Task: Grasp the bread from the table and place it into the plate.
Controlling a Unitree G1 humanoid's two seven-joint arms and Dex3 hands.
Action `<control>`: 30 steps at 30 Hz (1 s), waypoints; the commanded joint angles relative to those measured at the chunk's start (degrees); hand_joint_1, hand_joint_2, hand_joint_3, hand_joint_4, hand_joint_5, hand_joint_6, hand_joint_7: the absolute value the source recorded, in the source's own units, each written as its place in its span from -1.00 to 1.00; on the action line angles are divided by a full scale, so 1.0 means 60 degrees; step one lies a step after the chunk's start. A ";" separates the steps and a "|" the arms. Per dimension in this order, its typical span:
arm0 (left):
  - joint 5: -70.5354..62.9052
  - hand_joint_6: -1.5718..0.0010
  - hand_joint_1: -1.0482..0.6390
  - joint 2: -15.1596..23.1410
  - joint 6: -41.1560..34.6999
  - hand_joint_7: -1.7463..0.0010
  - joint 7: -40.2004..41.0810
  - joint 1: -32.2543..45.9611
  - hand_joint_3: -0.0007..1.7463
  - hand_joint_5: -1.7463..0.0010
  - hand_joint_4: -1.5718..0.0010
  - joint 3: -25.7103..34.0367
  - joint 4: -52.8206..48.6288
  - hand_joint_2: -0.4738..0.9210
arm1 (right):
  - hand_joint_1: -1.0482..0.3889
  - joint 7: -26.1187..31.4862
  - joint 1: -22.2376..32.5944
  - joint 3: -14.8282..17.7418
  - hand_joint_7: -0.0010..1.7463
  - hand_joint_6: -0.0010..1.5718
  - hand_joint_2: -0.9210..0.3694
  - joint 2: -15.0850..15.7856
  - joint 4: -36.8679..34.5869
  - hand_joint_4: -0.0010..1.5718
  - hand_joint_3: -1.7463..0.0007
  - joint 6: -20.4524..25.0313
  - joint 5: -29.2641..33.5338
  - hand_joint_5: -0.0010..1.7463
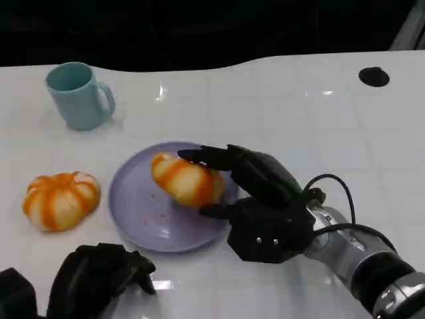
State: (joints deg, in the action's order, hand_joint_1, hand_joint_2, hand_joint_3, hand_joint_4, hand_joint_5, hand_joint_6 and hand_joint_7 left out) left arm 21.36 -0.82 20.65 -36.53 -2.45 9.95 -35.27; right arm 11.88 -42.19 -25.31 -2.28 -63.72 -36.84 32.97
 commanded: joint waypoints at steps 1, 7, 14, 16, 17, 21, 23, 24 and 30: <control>-0.0122 -1.00 -0.97 0.0056 -0.0132 0.82 0.0134 0.0146 -1.00 -0.90 0.03 -0.0022 -0.0085 0.78 | -0.24 -0.0255 -0.0259 -0.0197 -1.00 -0.72 -1.00 0.0122 0.0233 -1.00 0.76 0.0156 0.0107 -0.70; -0.0041 -1.00 -0.96 0.0062 -0.0117 0.85 0.0030 0.0255 -1.00 -0.91 0.04 -0.0030 0.0083 0.79 | -0.34 -0.0338 -0.0053 -0.0157 -0.99 -0.71 -1.00 0.0251 0.0661 -0.98 0.76 -0.0085 -0.0038 -0.67; -0.0119 -1.00 -0.97 0.0025 -0.0167 0.83 0.0145 0.0389 -1.00 -0.88 0.02 -0.0128 0.0265 0.79 | -0.34 -0.0627 0.0416 0.0100 -0.98 -0.68 -1.00 0.0461 0.1198 -0.95 0.74 -0.0570 -0.0520 -0.60; -0.0122 -1.00 -0.97 0.0002 -0.0161 0.84 0.0159 0.0437 -1.00 -0.88 0.02 -0.0140 0.0337 0.79 | -0.34 -0.0690 0.0603 0.0175 -0.97 -0.67 -1.00 0.0544 0.1405 -0.94 0.74 -0.0714 -0.0663 -0.58; -0.0116 -1.00 -0.96 -0.0005 -0.0164 0.84 0.0159 0.0452 -1.00 -0.88 0.02 -0.0145 0.0365 0.79 | -0.34 -0.0757 0.0687 0.0208 -0.97 -0.67 -1.00 0.0579 0.1509 -0.94 0.74 -0.0744 -0.0741 -0.58; -0.0072 -1.00 -0.96 -0.0024 -0.0175 0.84 0.0129 0.0443 -1.00 -0.88 0.02 -0.0124 0.0314 0.78 | -0.31 -0.1086 0.1311 0.0523 -0.97 -0.65 -1.00 0.0771 0.2112 -0.92 0.72 -0.1095 -0.1288 -0.54; -0.0092 -1.00 -0.96 -0.0016 -0.0121 0.84 0.0122 0.0453 -1.00 -0.88 0.02 -0.0121 0.0295 0.78 | -0.27 -0.1385 0.1695 0.0694 -0.95 -0.60 -1.00 0.0920 0.2515 -0.87 0.72 -0.1282 -0.1657 -0.50; -0.0092 -1.00 -0.96 -0.0020 -0.0128 0.84 0.0143 0.0464 -1.00 -0.88 0.02 -0.0115 0.0310 0.79 | -0.25 -0.1482 0.1897 0.0806 -0.94 -0.58 -1.00 0.0986 0.2695 -0.84 0.73 -0.1446 -0.1857 -0.48; -0.0091 -1.00 -0.97 -0.0024 -0.0142 0.82 0.0162 0.0449 -0.99 -0.88 0.01 -0.0105 0.0354 0.79 | -0.13 -0.2270 0.2982 0.1508 -0.80 -0.27 -1.00 0.1007 0.3493 -0.57 0.78 -0.2264 -0.3464 -0.20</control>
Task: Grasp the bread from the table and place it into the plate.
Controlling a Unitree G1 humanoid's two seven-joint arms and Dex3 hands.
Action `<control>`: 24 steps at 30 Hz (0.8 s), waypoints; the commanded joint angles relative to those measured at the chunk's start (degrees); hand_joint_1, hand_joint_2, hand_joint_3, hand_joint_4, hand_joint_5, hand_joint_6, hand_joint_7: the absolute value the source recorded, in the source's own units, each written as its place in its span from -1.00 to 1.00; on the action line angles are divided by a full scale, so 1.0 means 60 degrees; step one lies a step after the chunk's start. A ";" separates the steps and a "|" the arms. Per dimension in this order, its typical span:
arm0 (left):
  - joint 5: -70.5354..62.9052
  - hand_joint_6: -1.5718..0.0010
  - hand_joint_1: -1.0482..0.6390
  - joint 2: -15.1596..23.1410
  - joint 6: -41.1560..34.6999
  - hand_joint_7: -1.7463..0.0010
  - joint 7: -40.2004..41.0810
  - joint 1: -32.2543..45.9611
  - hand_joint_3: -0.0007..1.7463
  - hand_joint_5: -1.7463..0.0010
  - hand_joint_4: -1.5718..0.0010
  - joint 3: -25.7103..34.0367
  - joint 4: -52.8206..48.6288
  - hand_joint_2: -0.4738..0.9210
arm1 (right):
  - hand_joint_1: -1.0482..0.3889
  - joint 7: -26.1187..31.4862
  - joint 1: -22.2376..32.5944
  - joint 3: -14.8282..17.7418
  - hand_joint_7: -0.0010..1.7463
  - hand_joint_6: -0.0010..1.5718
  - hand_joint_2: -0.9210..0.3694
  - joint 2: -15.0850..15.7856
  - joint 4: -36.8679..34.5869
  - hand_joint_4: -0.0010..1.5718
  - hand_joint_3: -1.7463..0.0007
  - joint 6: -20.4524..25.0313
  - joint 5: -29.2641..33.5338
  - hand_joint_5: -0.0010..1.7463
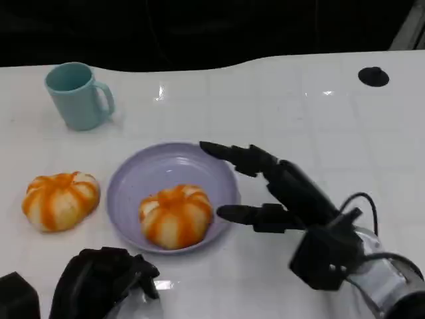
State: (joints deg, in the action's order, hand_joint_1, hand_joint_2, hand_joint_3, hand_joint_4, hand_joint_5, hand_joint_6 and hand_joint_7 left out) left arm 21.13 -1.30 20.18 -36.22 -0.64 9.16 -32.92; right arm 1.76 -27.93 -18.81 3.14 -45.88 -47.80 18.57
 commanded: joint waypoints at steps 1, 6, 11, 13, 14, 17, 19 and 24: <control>-0.0048 -1.00 -0.97 0.0051 -0.0101 0.82 0.0122 0.0154 -0.99 -0.88 0.01 0.0021 -0.0010 0.79 | -0.12 -0.0917 0.0806 0.0522 -0.79 -0.24 -1.00 0.0079 0.0656 -0.54 0.77 -0.0552 -0.1537 -0.17; -0.0013 -1.00 -0.96 0.0047 -0.0183 0.82 0.0113 0.0175 -1.00 -0.89 0.02 0.0025 0.0037 0.78 | -0.09 -0.2706 0.1812 0.0910 -0.61 -0.02 -0.99 -0.0188 0.1614 -0.31 0.71 -0.0199 -0.3949 0.16; -0.0004 -1.00 -0.95 0.0036 -0.0185 0.83 0.0098 0.0178 -1.00 -0.90 0.03 0.0024 0.0054 0.79 | 0.00 -0.3416 0.2813 0.1263 0.08 -0.15 -0.58 -0.0374 0.2869 -0.18 0.08 0.0345 -0.5037 0.49; -0.0002 -1.00 -0.95 0.0026 -0.0195 0.83 0.0103 0.0175 -1.00 -0.90 0.03 0.0019 0.0064 0.79 | 0.01 -0.3654 0.3161 0.1392 0.18 -0.12 -0.53 -0.0436 0.3291 -0.12 0.00 0.0597 -0.5392 0.56; -0.0020 -1.00 -0.95 0.0024 -0.0182 0.83 0.0119 0.0175 -1.00 -0.90 0.03 0.0015 0.0063 0.79 | 0.00 -0.3776 0.3381 0.1439 0.21 -0.09 -0.52 -0.0430 0.3568 -0.10 -0.01 0.0816 -0.5595 0.58; -0.0038 -1.00 -0.96 0.0022 -0.0175 0.83 0.0130 0.0177 -1.00 -0.90 0.02 0.0006 0.0074 0.79 | -0.01 -0.4140 0.3853 0.1588 0.38 -0.08 -0.52 -0.0403 0.4179 -0.09 -0.05 0.1283 -0.5973 0.69; -0.0034 -1.00 -0.96 0.0022 -0.0216 0.82 0.0136 0.0183 -1.00 -0.90 0.02 -0.0002 0.0110 0.79 | 0.00 -0.4375 0.4154 0.1721 0.50 -0.08 -0.45 -0.0381 0.4471 -0.06 -0.16 0.1451 -0.6158 0.81; -0.0071 -1.00 -0.97 0.0023 -0.0223 0.82 0.0151 0.0203 -1.00 -0.90 0.02 -0.0027 0.0165 0.79 | 0.03 -0.4841 0.4929 0.2021 0.67 -0.08 -0.33 -0.0224 0.5163 -0.03 -0.30 0.1916 -0.6440 0.93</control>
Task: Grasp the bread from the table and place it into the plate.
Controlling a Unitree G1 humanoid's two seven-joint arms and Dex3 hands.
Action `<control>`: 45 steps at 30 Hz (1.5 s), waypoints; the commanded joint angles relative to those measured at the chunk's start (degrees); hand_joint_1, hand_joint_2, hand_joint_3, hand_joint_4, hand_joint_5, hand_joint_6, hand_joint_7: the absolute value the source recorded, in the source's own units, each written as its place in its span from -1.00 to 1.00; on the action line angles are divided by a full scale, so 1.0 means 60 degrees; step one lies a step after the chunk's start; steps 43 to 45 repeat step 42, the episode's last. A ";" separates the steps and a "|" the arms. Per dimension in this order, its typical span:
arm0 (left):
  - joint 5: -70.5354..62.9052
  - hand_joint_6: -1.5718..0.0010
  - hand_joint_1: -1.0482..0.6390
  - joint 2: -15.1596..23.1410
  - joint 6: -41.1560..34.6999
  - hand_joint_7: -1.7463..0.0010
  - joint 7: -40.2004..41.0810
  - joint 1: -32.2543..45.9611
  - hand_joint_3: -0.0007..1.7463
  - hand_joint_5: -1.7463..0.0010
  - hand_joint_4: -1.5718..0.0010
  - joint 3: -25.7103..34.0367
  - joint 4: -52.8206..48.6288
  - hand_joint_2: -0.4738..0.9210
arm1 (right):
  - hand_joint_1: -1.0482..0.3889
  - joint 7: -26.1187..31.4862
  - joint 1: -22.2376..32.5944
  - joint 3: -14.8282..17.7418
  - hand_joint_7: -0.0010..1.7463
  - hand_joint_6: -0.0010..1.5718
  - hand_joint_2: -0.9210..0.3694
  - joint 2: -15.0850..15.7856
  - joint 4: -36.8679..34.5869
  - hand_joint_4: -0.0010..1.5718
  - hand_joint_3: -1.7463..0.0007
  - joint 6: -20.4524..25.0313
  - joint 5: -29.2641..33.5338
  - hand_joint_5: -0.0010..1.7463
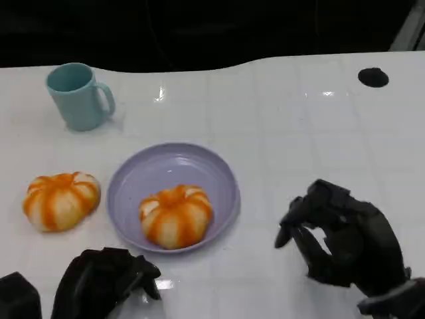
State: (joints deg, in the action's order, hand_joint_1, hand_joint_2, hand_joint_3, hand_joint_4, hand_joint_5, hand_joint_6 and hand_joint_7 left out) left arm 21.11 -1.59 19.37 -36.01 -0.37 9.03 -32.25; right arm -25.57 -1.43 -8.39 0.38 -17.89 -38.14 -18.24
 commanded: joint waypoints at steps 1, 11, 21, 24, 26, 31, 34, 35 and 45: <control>-0.0091 -1.00 -0.97 0.0071 -0.0073 0.83 0.0138 0.0162 -1.00 -0.90 0.02 -0.0013 0.0062 0.79 | 0.04 -0.0379 0.0641 0.0345 0.68 -0.09 -0.33 0.0263 0.0593 -0.03 -0.31 0.0373 -0.0350 0.94; -0.0078 -1.00 -0.98 0.0073 -0.0226 0.82 0.0175 0.0235 -1.00 -0.90 0.02 -0.0027 0.0222 0.79 | 0.00 -0.0859 0.1754 0.0783 0.73 -0.12 -0.28 0.0402 0.1198 -0.03 -0.30 0.0952 -0.0631 1.00; -0.0037 -1.00 -0.98 0.0124 -0.0298 0.82 0.0126 0.0324 -1.00 -0.90 0.02 -0.0003 0.0351 0.78 | -0.03 -0.0598 0.1788 0.1043 0.73 -0.14 -0.29 0.0141 0.1166 -0.04 -0.29 0.1092 -0.0341 1.00; -0.0024 -1.00 -0.98 0.0168 -0.0283 0.82 0.0081 0.0344 -1.00 -0.90 0.02 0.0021 0.0369 0.78 | -0.02 -0.0569 0.1741 0.1044 0.74 -0.14 -0.29 0.0096 0.1063 -0.04 -0.30 0.0970 -0.0227 1.00; -0.0025 -1.00 -0.98 0.0212 -0.0252 0.82 0.0055 0.0346 -1.00 -0.90 0.01 0.0046 0.0352 0.79 | -0.03 -0.0564 0.1700 0.1050 0.74 -0.14 -0.29 0.0051 0.0945 -0.04 -0.30 0.0845 -0.0113 1.00; 0.0078 -1.00 -0.97 0.0306 -0.0217 0.85 -0.0125 0.0300 -1.00 -0.89 0.02 0.0116 0.0226 0.79 | -0.02 -0.0474 0.1657 0.1037 0.76 -0.13 -0.26 -0.0086 0.0887 -0.02 -0.32 0.0869 0.0047 1.00; 0.0133 -1.00 -0.97 0.0350 -0.0226 0.86 -0.0183 0.0274 -1.00 -0.89 0.01 0.0156 0.0173 0.79 | -0.03 -0.0495 0.1610 0.1037 0.76 -0.12 -0.25 -0.0110 0.0794 -0.02 -0.32 0.0785 0.0098 1.00; 0.0131 -1.00 -0.96 0.0360 -0.0237 0.86 -0.0169 0.0275 -1.00 -0.88 0.01 0.0161 0.0176 0.79 | -0.03 -0.0537 0.1587 0.1040 0.76 -0.12 -0.25 -0.0107 0.0739 -0.01 -0.32 0.0723 0.0107 1.00; 0.0132 -1.00 -0.97 0.0406 -0.0183 0.85 -0.0231 0.0230 -1.00 -0.88 0.01 0.0203 0.0072 0.79 | -0.02 -0.0594 0.1498 0.1025 0.76 -0.10 -0.27 -0.0136 0.0406 0.01 -0.31 0.0317 0.0251 1.00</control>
